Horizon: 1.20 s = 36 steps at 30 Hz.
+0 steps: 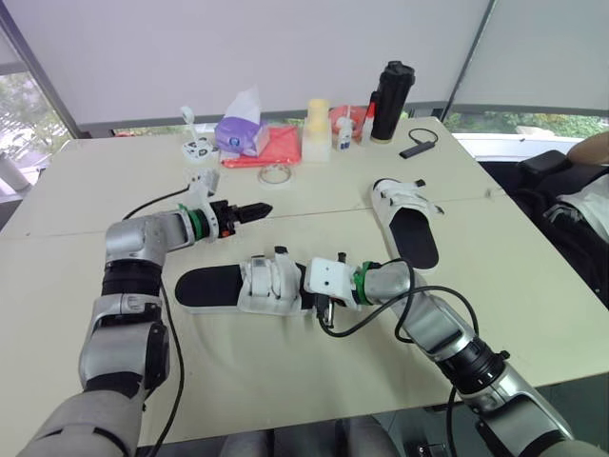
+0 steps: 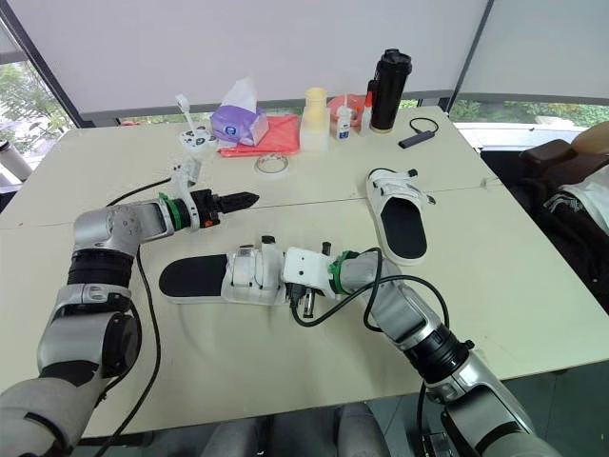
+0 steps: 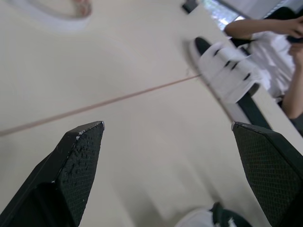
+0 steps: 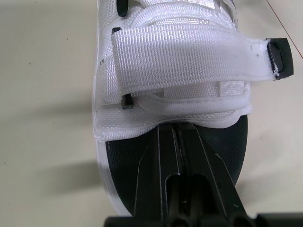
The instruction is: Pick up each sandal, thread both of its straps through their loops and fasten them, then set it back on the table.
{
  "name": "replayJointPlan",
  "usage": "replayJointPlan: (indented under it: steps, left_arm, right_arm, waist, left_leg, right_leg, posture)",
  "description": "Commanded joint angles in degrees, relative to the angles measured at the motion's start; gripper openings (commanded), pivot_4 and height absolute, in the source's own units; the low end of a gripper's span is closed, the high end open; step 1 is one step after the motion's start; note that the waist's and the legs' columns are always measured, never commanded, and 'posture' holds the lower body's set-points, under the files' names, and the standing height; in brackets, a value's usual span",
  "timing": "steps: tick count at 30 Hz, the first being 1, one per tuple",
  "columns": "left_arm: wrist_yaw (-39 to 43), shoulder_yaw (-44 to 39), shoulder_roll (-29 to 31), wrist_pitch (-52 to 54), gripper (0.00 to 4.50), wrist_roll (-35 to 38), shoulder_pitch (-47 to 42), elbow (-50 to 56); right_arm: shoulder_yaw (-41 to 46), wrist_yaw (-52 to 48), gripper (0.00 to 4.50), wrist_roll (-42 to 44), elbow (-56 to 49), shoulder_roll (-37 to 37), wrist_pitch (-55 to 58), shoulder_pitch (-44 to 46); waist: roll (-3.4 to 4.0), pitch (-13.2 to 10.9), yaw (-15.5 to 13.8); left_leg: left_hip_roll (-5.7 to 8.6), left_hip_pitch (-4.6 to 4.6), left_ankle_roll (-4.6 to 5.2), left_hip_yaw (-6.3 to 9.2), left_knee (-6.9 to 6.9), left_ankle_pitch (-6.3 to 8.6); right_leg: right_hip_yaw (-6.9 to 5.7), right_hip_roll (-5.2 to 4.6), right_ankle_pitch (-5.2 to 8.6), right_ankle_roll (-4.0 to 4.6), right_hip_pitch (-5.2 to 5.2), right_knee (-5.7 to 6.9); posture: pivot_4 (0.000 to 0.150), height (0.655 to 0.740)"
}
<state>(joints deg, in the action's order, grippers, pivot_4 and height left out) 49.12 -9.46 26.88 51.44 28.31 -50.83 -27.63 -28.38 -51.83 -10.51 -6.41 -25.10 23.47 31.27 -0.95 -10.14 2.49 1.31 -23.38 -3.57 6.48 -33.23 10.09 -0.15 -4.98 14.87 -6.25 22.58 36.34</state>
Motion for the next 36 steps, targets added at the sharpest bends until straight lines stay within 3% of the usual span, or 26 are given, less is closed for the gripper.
replayJointPlan:
  steps: [1,5,12,20,23,36]
  left_arm:
    - [10.0,2.4,5.6,-0.2,4.47,2.2,1.5,6.8]
    - [20.5,7.1,13.8,-3.4,4.47,0.8,6.8,11.3]
    - [26.8,10.2,20.6,-35.9,4.47,-10.8,17.4,12.3]
    - [25.9,8.8,19.7,-62.6,4.47,-16.3,20.7,6.4]
    - [26.4,9.6,18.4,-77.5,4.47,-17.8,21.5,4.2]
    - [23.3,14.1,11.7,-102.4,4.47,-23.3,15.5,-11.1]
  right_arm:
    - [-1.1,-0.5,0.0,-0.8,1.6,-0.4,0.8,-0.7]
    - [-1.3,-0.6,0.0,-0.8,1.4,-0.5,0.6,-0.9]
    - [-1.5,-0.9,0.0,-0.7,1.6,-0.3,0.3,-1.0]
    - [-1.5,-1.2,0.0,-0.7,2.3,-0.4,-0.6,-0.7]
    - [-1.6,-1.5,0.0,-0.8,2.9,-0.6,-1.2,-0.4]
    - [0.3,-1.9,0.0,-1.1,1.5,-2.5,-1.1,-0.2]
  waist:
    - [0.01,0.0,0.1]
    - [0.05,0.0,0.0]
    - [0.03,0.0,-0.3]
    - [0.04,0.0,-0.3]
    - [0.04,0.0,-0.3]
    - [0.05,0.0,-0.5]
  left_leg:
    - [0.0,0.0,0.0,0.0,0.02,0.0]
    - [-0.01,0.02,0.0,-0.02,0.1,0.0]
    - [-0.03,-0.01,0.0,-0.03,0.1,0.0]
    - [-0.03,-0.04,0.0,-0.05,0.1,0.0]
    - [-0.03,-0.04,0.01,-0.06,0.12,0.0]
    - [-0.03,-0.04,0.02,-0.07,0.06,-0.01]
  right_leg:
    - [0.0,0.0,0.0,0.0,0.02,0.0]
    - [0.02,0.0,0.02,0.02,0.05,0.0]
    - [0.02,-0.04,0.1,0.36,0.07,-0.09]
    - [0.03,-0.06,0.1,0.36,0.1,-0.12]
    - [0.03,-0.06,0.09,0.35,0.11,-0.12]
    - [0.02,-0.02,-0.03,0.16,0.06,-0.11]
  posture:
    - [0.15,0.74]
    - [0.15,0.74]
    - [0.15,0.74]
    - [0.15,0.74]
    - [0.15,0.74]
    - [0.15,0.74]
